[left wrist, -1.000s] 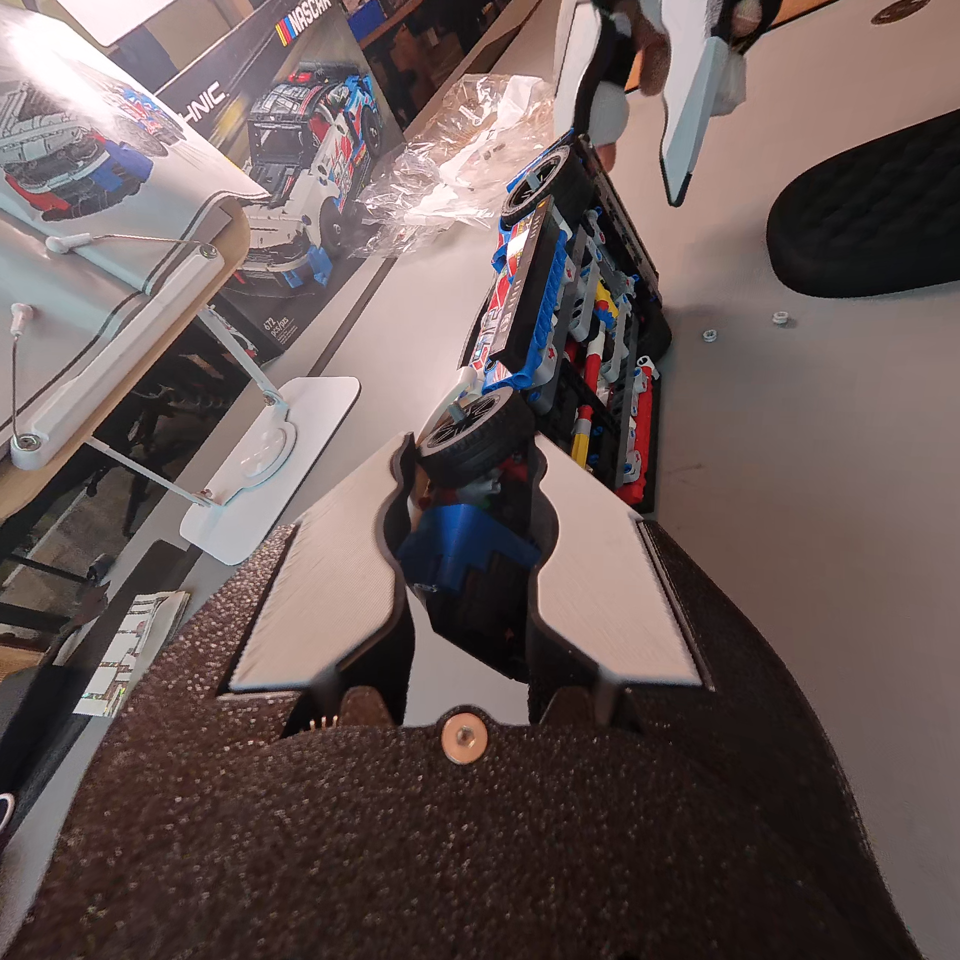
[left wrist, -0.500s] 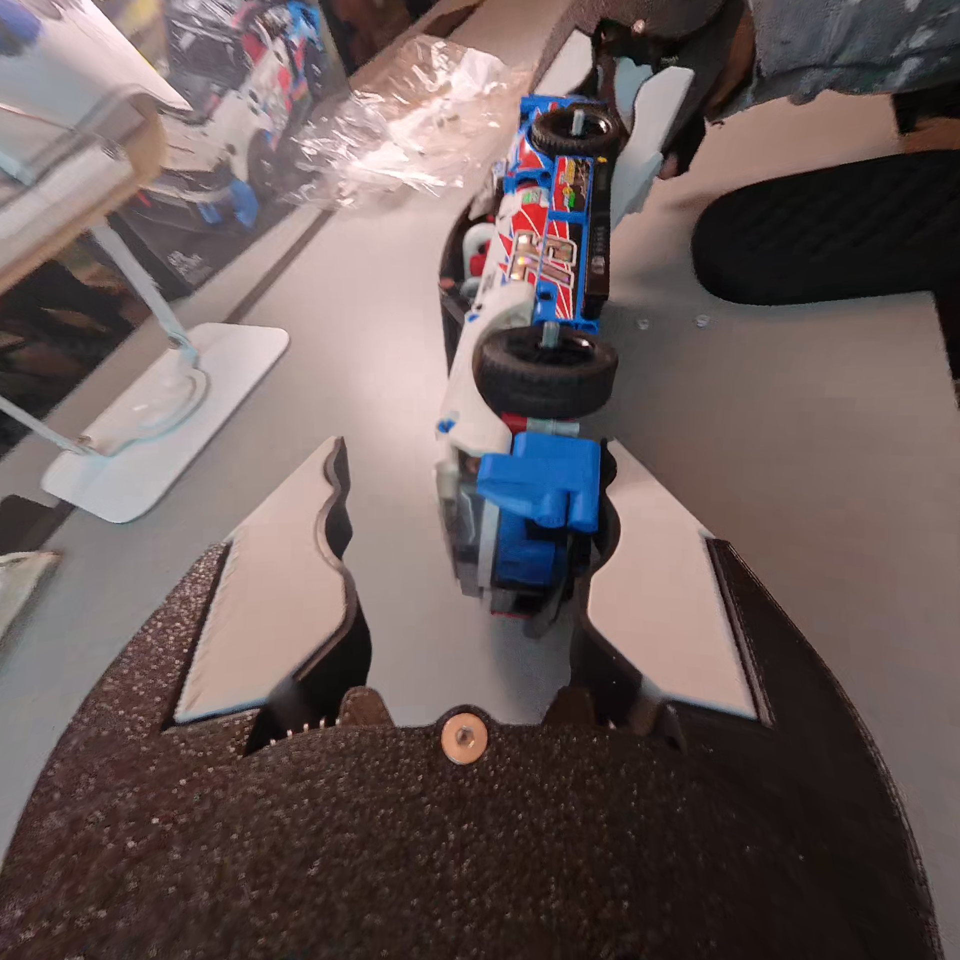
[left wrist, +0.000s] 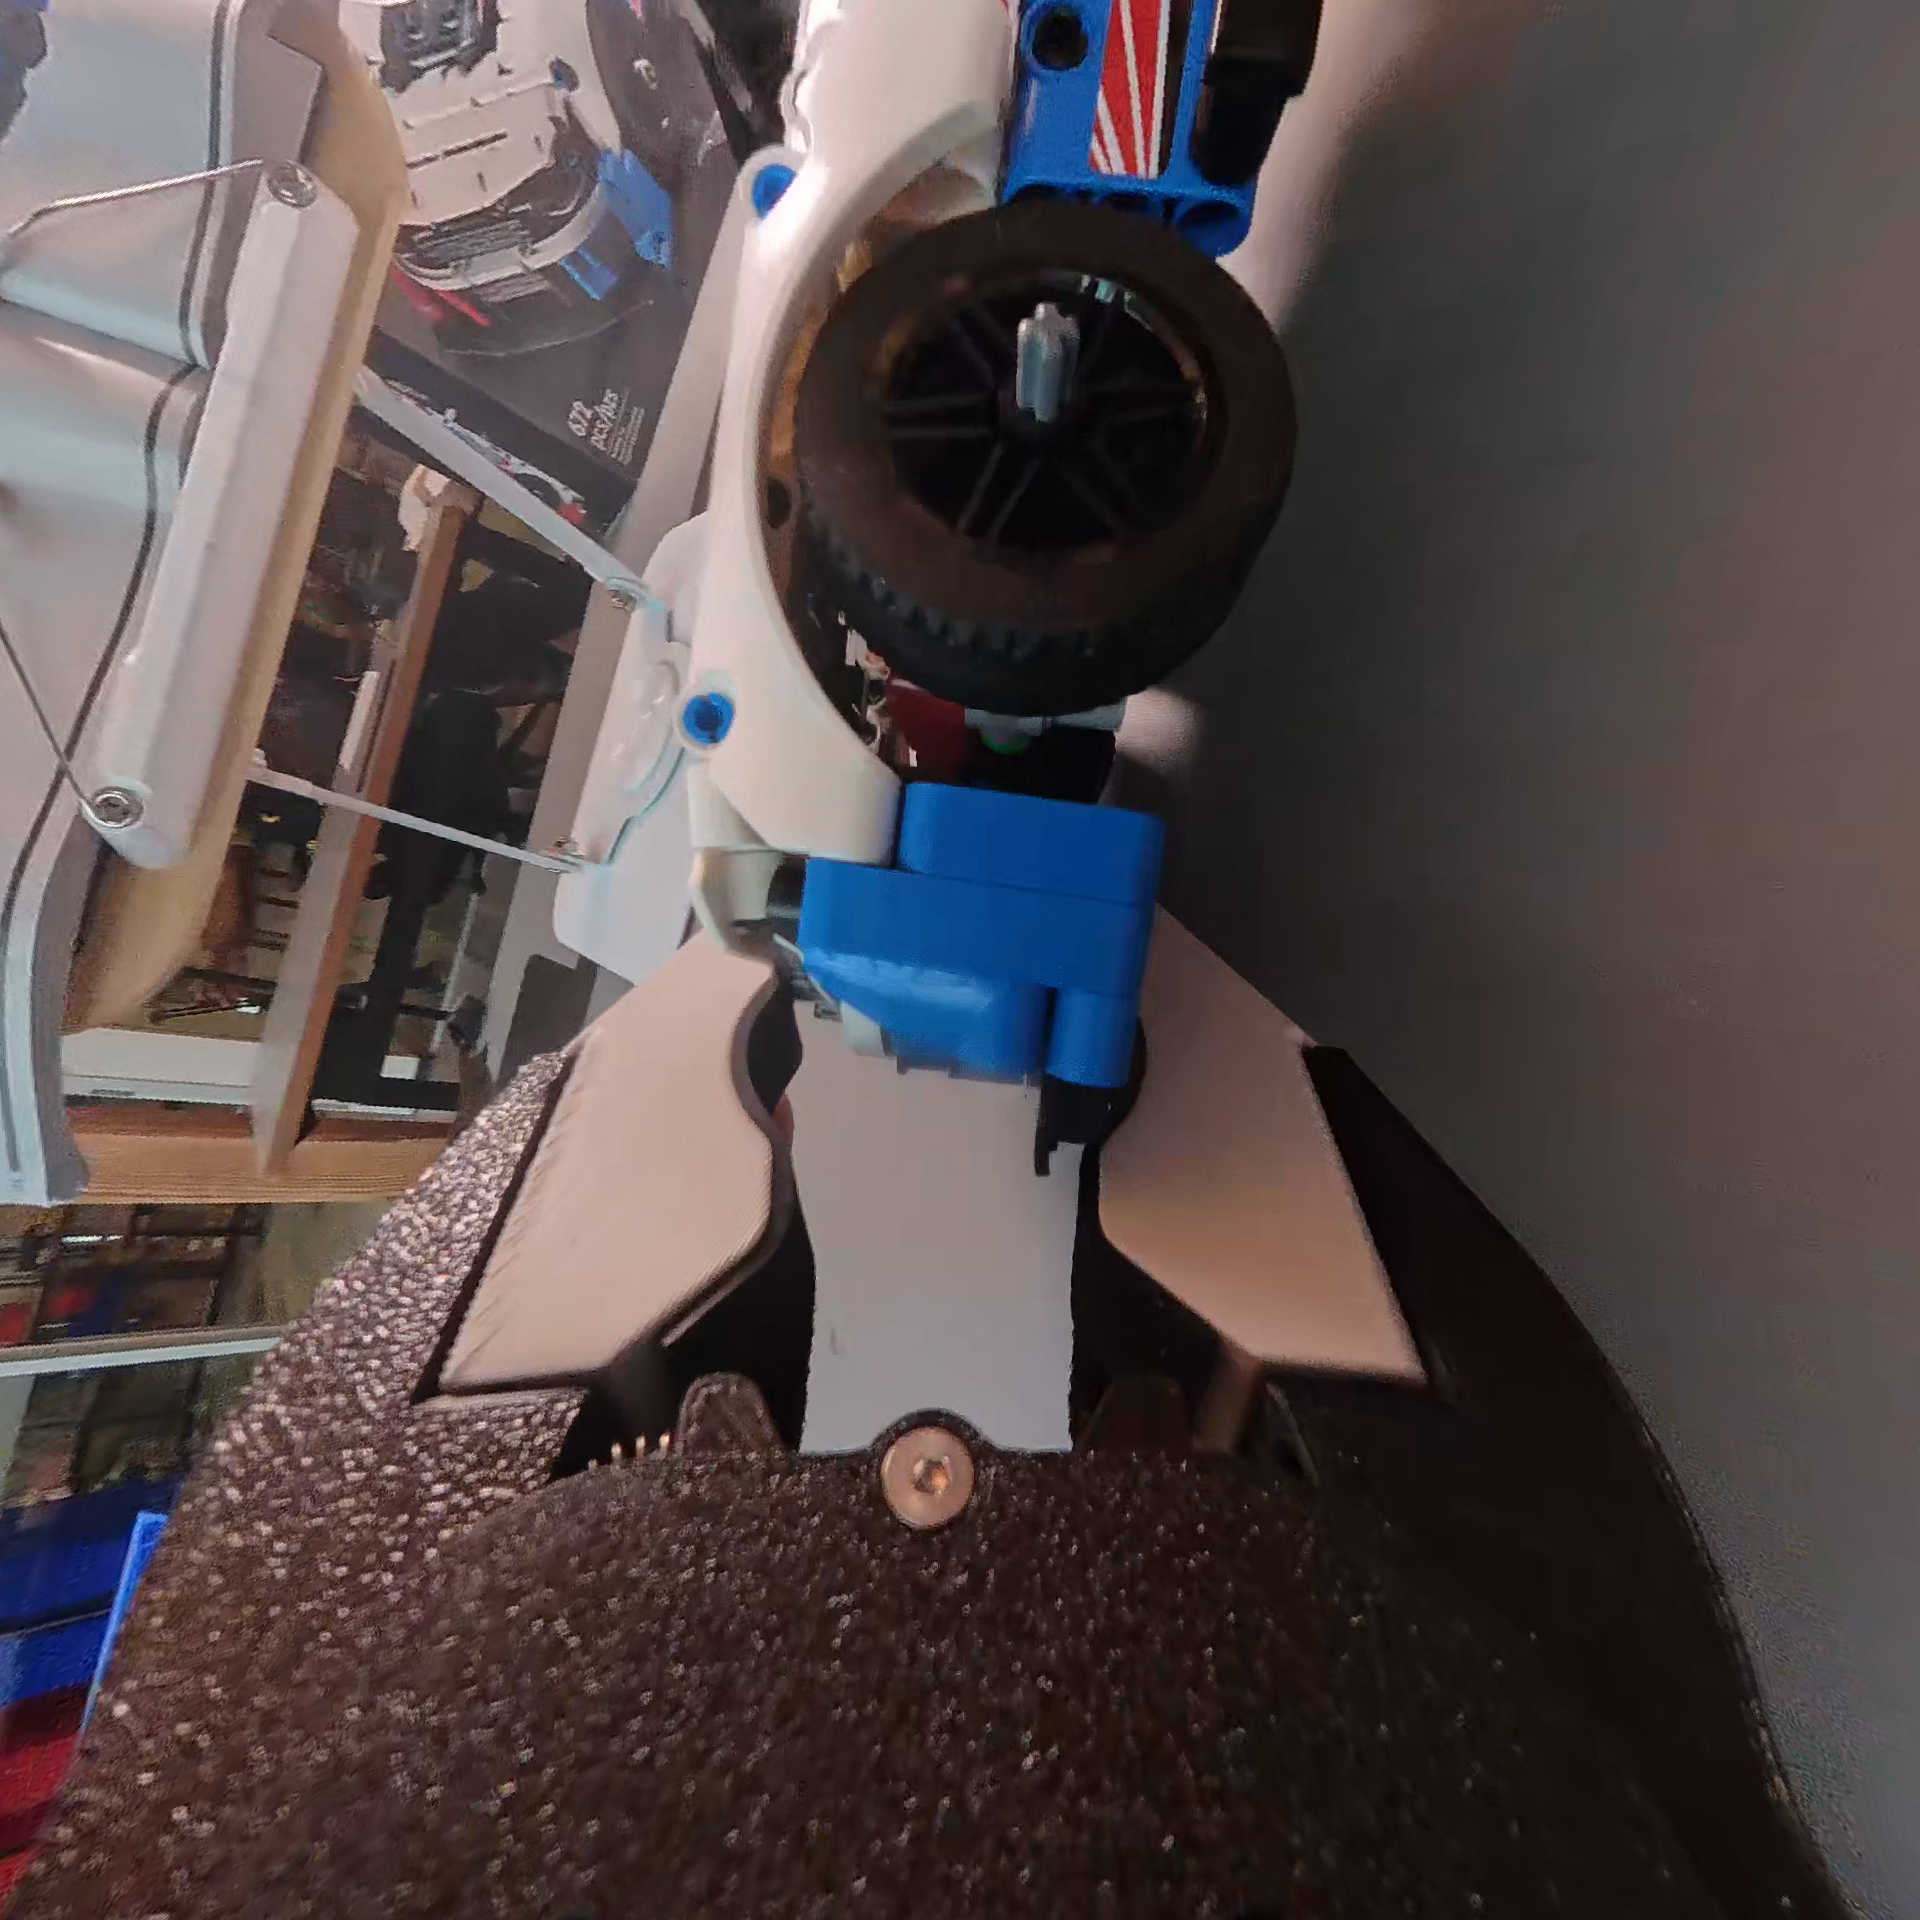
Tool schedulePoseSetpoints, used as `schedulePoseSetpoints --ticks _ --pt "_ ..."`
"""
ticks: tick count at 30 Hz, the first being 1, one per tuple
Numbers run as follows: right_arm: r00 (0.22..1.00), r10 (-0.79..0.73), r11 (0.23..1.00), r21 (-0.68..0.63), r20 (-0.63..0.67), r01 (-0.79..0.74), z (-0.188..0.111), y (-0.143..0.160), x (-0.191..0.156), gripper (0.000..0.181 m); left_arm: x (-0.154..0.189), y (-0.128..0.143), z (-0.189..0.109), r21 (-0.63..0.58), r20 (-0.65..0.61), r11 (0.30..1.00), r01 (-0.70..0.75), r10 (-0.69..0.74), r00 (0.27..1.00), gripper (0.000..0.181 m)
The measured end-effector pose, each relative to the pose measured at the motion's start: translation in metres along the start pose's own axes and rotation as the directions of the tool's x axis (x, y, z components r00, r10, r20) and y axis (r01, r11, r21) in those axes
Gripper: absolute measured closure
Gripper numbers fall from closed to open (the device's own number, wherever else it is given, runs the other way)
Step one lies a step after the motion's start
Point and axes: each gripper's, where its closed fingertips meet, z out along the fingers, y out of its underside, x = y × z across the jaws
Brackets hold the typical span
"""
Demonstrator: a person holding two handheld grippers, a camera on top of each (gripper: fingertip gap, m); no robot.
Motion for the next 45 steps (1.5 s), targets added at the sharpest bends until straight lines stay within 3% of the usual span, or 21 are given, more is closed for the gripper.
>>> schedulePoseSetpoints --ticks 5,8,11,18,25,33,35,38,41,45 --pt "0.977 -0.101 0.995 -0.046 -0.188 0.094 0.010 0.013 0.008 0.115 -0.032 0.025 0.041 -0.072 0.102 0.997 -0.032 0.039 0.994 0.132" --pt "0.954 -0.189 0.977 -0.145 -0.234 0.158 0.014 0.022 -0.003 0.121 -0.030 0.047 0.041 -0.156 0.025 0.987 0.033 -0.029 0.999 0.133" --pt "0.950 -0.264 0.956 -0.175 -0.169 0.234 0.016 0.022 -0.026 0.121 -0.017 0.054 0.011 -0.141 -0.093 0.986 0.087 -0.101 0.991 0.119" --pt "0.926 -0.375 0.910 -0.207 -0.048 0.358 0.016 0.018 -0.054 0.115 0.019 0.053 -0.041 -0.106 -0.257 0.902 0.419 -0.432 0.864 0.119" --pt "0.963 -0.255 0.938 -0.219 0.086 0.268 0.009 0.022 -0.058 0.110 0.021 0.038 -0.045 -0.108 -0.182 0.891 0.441 -0.454 0.872 0.121" --pt "0.819 -0.515 0.819 -0.138 0.253 0.557 -0.008 0.012 -0.080 0.113 0.015 0.045 -0.020 -0.132 -0.125 0.863 0.487 -0.502 0.856 0.130" --pt "0.851 -0.379 0.886 -0.124 0.363 0.447 -0.017 0.008 -0.088 0.113 0.011 0.047 -0.018 -0.140 -0.098 0.867 0.478 -0.493 0.865 0.134" --pt "0.845 -0.002 0.976 -0.182 0.535 0.118 -0.032 0.002 -0.085 0.112 0.009 0.046 -0.022 -0.135 -0.092 0.865 0.482 -0.496 0.864 0.133" --pt "0.797 0.243 0.963 -0.234 0.552 -0.131 -0.026 0.005 -0.058 0.097 0.006 0.041 -0.034 -0.116 -0.072 0.876 0.469 -0.478 0.875 0.129" --pt "0.701 0.392 0.917 -0.312 0.595 -0.248 -0.004 0.028 -0.050 0.076 0.014 0.011 -0.043 -0.051 -0.091 0.899 0.435 -0.438 0.894 0.121"
